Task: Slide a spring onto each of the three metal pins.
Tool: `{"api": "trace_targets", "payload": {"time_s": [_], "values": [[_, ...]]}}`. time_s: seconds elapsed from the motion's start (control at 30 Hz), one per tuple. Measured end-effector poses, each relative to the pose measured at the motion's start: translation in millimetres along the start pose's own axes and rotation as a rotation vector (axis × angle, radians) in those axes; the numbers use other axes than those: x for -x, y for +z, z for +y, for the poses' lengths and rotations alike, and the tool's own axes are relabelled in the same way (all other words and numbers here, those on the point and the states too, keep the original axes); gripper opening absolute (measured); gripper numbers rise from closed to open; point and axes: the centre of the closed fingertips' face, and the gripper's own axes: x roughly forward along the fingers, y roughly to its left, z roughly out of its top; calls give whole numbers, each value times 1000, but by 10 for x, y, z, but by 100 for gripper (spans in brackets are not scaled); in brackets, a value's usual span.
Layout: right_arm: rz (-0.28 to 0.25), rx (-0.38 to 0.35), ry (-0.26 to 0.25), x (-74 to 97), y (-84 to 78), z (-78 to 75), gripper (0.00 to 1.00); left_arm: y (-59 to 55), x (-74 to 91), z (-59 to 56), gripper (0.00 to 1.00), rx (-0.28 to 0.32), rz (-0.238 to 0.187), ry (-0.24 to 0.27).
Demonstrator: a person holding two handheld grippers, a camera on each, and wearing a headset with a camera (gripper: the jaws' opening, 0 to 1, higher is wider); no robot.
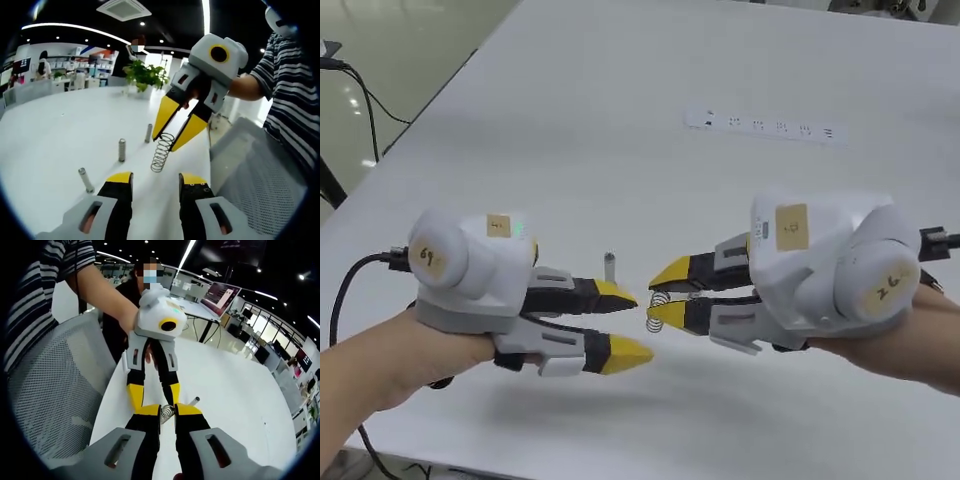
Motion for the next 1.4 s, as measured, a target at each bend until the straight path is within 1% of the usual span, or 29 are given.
{"api": "trace_targets", "payload": {"time_s": [0.13, 0.27, 0.33, 0.47, 0.6, 0.73, 0.8, 0.93, 0.97, 1.07, 1.17, 1.2, 1.27, 1.33, 1.4], "values": [[7, 1, -4, -2, -25, -12, 7, -23, 76, 47, 33, 15, 0, 22], [13, 1, -6, 4, -49, -14, 7, -15, 182, 130, 34, 33, -20, 59], [13, 0, -8, 8, -56, -17, 7, -28, 225, 155, 35, 36, -19, 73], [15, -5, -13, 10, -72, -28, 7, -41, 280, 196, 45, 43, -27, 103], [13, -3, -13, 13, -61, -25, 7, -55, 337, 234, 50, 51, -37, 129], [12, -5, -17, 17, -60, -31, 7, -100, 356, 239, 59, 58, -25, 139], [12, -3, -21, 23, -62, -36, 7, -106, 378, 247, 63, 55, -26, 150], [13, -6, -24, 31, -66, -37, 7, -98, 425, 261, 73, 60, -43, 164], [15, -5, -25, 29, -71, -37, 7, -101, 437, 276, 76, 68, -48, 171], [15, -6, -26, 26, -72, -34, 7, -121, 475, 300, 84, 65, -52, 186], [15, -6, -27, 23, -72, -31, 7, -121, 512, 309, 90, 75, -69, 193], [15, -5, -29, 21, -73, -32, 8, -115, 524, 322, 92, 75, -78, 205], [15, -9, -31, 17, -79, -34, 8, -114, 531, 335, 98, 80, -85, 215], [17, -12, -35, 12, -89, -36, 8, -111, 553, 343, 98, 76, -93, 222], [21, -12, -33, 7, -96, -27, 8, -85, 576, 349, 98, 84, -116, 224]]}}
